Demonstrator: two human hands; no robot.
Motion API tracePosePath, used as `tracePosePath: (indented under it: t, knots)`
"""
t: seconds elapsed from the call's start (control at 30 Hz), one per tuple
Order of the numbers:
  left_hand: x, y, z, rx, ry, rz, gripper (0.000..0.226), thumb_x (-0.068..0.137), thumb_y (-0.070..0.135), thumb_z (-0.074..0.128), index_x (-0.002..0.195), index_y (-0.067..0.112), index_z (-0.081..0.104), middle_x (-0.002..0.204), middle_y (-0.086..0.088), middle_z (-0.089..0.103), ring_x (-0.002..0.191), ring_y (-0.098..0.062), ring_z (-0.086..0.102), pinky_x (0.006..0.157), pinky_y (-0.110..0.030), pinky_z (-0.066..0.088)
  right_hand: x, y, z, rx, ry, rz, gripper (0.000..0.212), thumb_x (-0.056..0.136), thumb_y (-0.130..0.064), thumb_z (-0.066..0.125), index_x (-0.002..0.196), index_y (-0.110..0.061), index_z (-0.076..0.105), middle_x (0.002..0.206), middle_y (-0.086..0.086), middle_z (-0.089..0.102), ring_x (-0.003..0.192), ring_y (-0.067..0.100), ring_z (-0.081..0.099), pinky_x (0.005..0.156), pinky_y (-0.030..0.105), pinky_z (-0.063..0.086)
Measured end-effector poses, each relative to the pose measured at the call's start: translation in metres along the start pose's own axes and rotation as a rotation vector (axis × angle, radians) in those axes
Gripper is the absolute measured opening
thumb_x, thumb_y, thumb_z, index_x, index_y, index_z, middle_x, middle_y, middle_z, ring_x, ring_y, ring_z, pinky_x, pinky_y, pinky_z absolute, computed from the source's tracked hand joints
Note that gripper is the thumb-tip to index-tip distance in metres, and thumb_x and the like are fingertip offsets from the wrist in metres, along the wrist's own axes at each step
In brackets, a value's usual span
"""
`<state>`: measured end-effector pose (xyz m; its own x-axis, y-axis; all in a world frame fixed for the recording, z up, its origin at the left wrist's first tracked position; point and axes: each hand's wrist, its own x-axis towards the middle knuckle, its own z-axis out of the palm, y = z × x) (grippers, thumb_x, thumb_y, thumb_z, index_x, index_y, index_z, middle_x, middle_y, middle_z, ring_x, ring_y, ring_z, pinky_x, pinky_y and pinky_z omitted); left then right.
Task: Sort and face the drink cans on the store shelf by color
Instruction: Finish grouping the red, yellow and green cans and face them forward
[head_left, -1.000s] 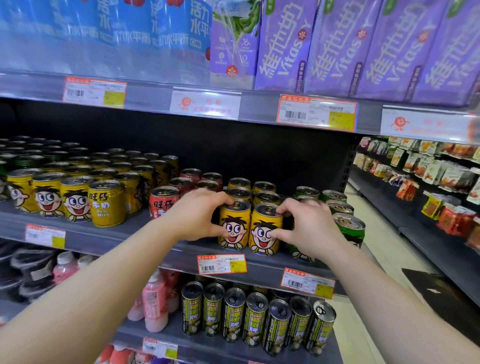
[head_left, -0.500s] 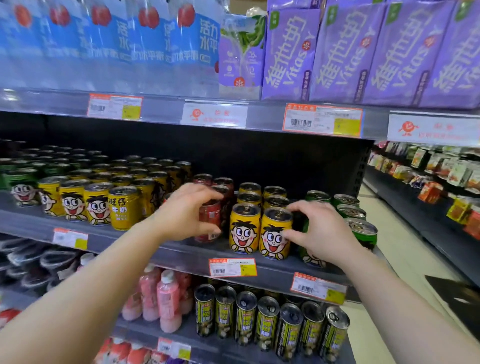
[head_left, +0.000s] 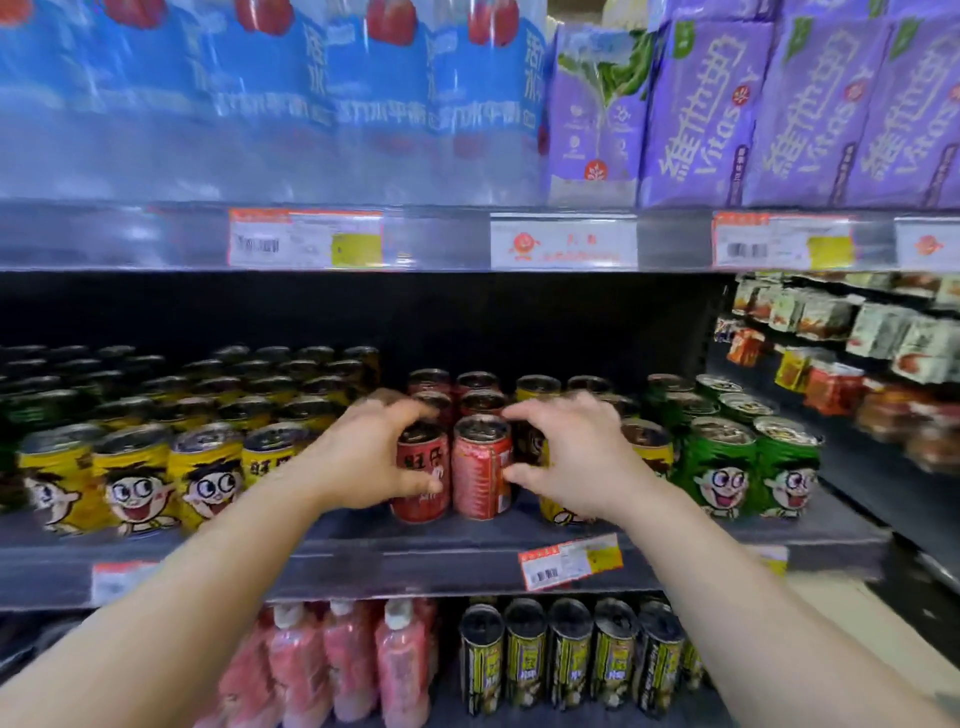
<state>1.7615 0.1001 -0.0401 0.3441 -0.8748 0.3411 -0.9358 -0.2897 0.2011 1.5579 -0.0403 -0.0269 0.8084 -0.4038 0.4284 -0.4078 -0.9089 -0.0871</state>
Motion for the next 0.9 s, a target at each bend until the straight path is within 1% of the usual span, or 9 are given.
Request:
tracePosePath:
  t: [0.1, 0.2, 0.3, 0.37, 0.57, 0.67, 0.77, 0.83, 0.9]
  knots:
    - [0.002, -0.014, -0.004, 0.014, -0.098, 0.054, 0.081, 0.067, 0.042, 0.079, 0.137, 0.035, 0.040, 0.133, 0.000, 0.043, 0.122, -0.018, 0.044, 0.106, -0.031, 0.037, 0.006, -0.015, 0.002, -0.098, -0.138, 0.004, 0.068, 0.082, -0.051, 0.060, 0.141, -0.042, 0.027, 0.131, -0.001, 0.053, 0.126, 0.028, 0.035, 0.105, 0.045, 0.019]
    - [-0.002, -0.024, -0.001, -0.120, -0.169, 0.045, 0.080, 0.070, 0.031, 0.081, 0.138, 0.036, 0.038, 0.130, 0.007, 0.049, 0.115, -0.009, 0.049, 0.100, -0.026, 0.042, 0.011, -0.021, 0.005, -0.149, -0.192, 0.027, 0.066, 0.085, -0.051, 0.057, 0.142, -0.042, 0.027, 0.134, -0.002, 0.053, 0.130, 0.027, 0.032, 0.109, 0.050, 0.012]
    - [-0.009, -0.025, 0.013, -0.399, -0.150, -0.021, 0.083, 0.065, 0.030, 0.085, 0.131, 0.047, 0.037, 0.122, 0.010, 0.055, 0.108, -0.005, 0.056, 0.095, -0.028, 0.049, 0.011, -0.021, 0.007, -0.165, -0.126, 0.058, 0.059, 0.083, -0.055, 0.057, 0.137, -0.039, 0.039, 0.128, -0.003, 0.057, 0.127, 0.024, 0.037, 0.109, 0.049, 0.012]
    - [-0.013, -0.026, 0.023, -0.478, -0.099, -0.046, 0.085, 0.062, 0.030, 0.086, 0.126, 0.053, 0.035, 0.123, 0.006, 0.055, 0.109, -0.007, 0.057, 0.095, -0.032, 0.050, 0.011, -0.020, 0.008, -0.160, -0.065, 0.090, 0.056, 0.080, -0.058, 0.059, 0.131, -0.037, 0.047, 0.124, -0.004, 0.059, 0.124, 0.022, 0.040, 0.108, 0.047, 0.013]
    - [-0.028, -0.018, 0.039, -0.720, 0.017, -0.184, 0.100, 0.066, 0.021, 0.085, 0.141, 0.037, 0.020, 0.112, 0.012, 0.056, 0.100, -0.002, 0.060, 0.091, -0.027, 0.051, 0.010, -0.022, 0.018, -0.170, 0.019, 0.137, 0.058, 0.074, -0.068, 0.057, 0.118, -0.030, 0.051, 0.115, -0.004, 0.061, 0.120, 0.022, 0.044, 0.111, 0.048, 0.011]
    - [-0.028, -0.015, 0.037, -0.675, 0.030, -0.233, 0.095, 0.062, 0.028, 0.087, 0.139, 0.023, 0.031, 0.109, 0.009, 0.060, 0.098, -0.006, 0.062, 0.091, -0.031, 0.052, 0.011, -0.028, 0.020, -0.165, 0.017, 0.147, 0.062, 0.073, -0.073, 0.053, 0.115, -0.027, 0.050, 0.109, -0.005, 0.065, 0.117, 0.023, 0.049, 0.114, 0.051, 0.006]
    - [-0.028, -0.011, 0.035, -0.682, 0.015, -0.271, 0.075, 0.058, 0.030, 0.089, 0.121, 0.022, 0.049, 0.103, 0.011, 0.065, 0.093, -0.003, 0.064, 0.089, -0.030, 0.053, 0.012, -0.035, 0.021, -0.235, 0.055, 0.206, 0.079, 0.066, -0.086, 0.042, 0.117, -0.026, 0.053, 0.112, -0.002, 0.063, 0.117, 0.024, 0.049, 0.113, 0.052, 0.008]
    - [-0.028, -0.010, 0.035, -0.703, -0.018, -0.285, 0.069, 0.058, 0.030, 0.089, 0.116, 0.022, 0.051, 0.102, 0.009, 0.067, 0.092, -0.003, 0.064, 0.089, -0.029, 0.053, 0.015, -0.039, 0.022, -0.270, 0.066, 0.230, 0.086, 0.064, -0.089, 0.037, 0.121, -0.027, 0.053, 0.114, 0.000, 0.063, 0.118, 0.026, 0.049, 0.112, 0.053, 0.010]
    - [-0.027, -0.015, 0.034, -0.738, -0.085, -0.303, 0.076, 0.059, 0.029, 0.088, 0.122, 0.022, 0.046, 0.108, 0.007, 0.065, 0.097, -0.005, 0.063, 0.090, -0.028, 0.052, 0.020, -0.039, 0.021, -0.250, 0.039, 0.234, 0.080, 0.067, -0.087, 0.039, 0.121, -0.029, 0.054, 0.115, -0.001, 0.064, 0.119, 0.026, 0.048, 0.111, 0.052, 0.013]
